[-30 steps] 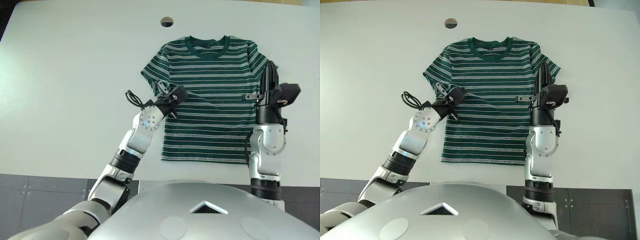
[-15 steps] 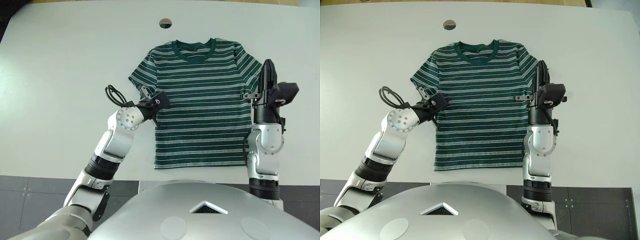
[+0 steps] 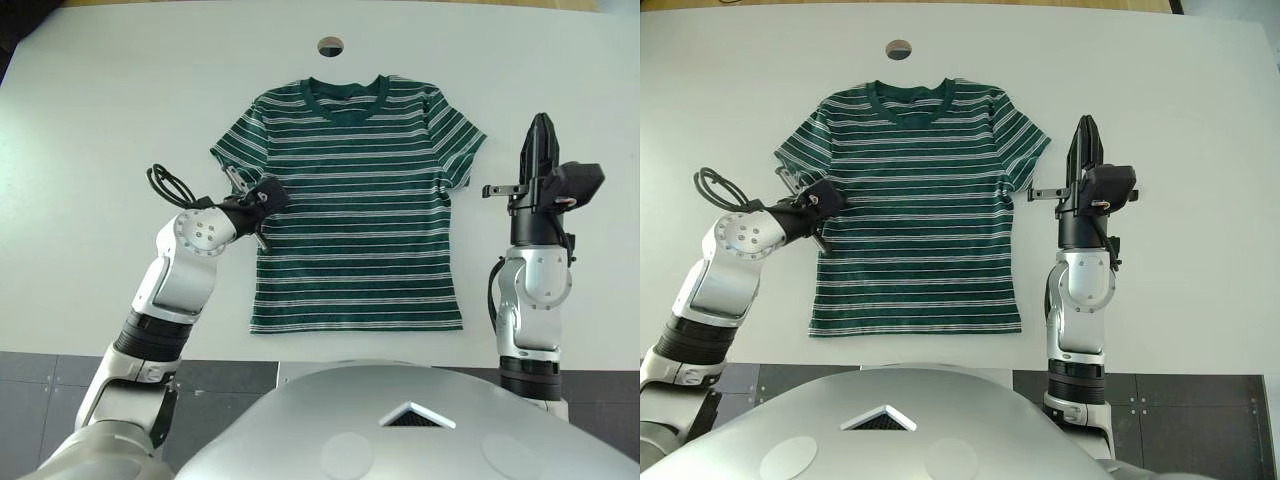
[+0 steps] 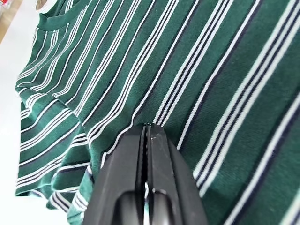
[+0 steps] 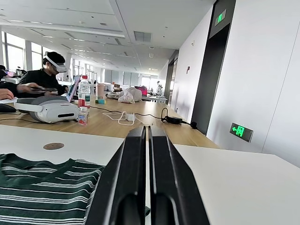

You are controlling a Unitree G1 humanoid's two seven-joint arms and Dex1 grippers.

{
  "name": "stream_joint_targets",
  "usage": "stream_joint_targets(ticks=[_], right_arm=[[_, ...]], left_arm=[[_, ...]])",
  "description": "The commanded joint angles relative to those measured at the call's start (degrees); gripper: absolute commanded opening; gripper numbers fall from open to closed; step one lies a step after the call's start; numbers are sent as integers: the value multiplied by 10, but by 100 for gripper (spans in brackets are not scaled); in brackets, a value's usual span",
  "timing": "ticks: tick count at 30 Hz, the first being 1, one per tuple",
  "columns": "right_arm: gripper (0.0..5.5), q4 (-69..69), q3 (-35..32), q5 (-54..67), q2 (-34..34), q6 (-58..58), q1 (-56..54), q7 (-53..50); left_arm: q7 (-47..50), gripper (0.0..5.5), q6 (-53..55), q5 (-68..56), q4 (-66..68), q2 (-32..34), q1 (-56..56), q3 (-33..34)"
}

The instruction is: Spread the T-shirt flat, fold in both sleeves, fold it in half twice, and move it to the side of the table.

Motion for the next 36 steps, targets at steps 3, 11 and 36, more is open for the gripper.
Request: stream_joint_targets(ticks=[3, 11, 36], right_arm=[[11, -6, -1, 0, 2, -4, -3, 0], [10, -6, -1, 0, 0, -4, -2, 1], [10, -11, 1, -1, 1, -3, 4, 0]], left_arm=[[7, 12, -25, -149, -83, -78, 31, 106], [146, 104, 105, -294, 19, -155, -46, 305], [131, 247, 166, -285, 251, -81, -154, 278]])
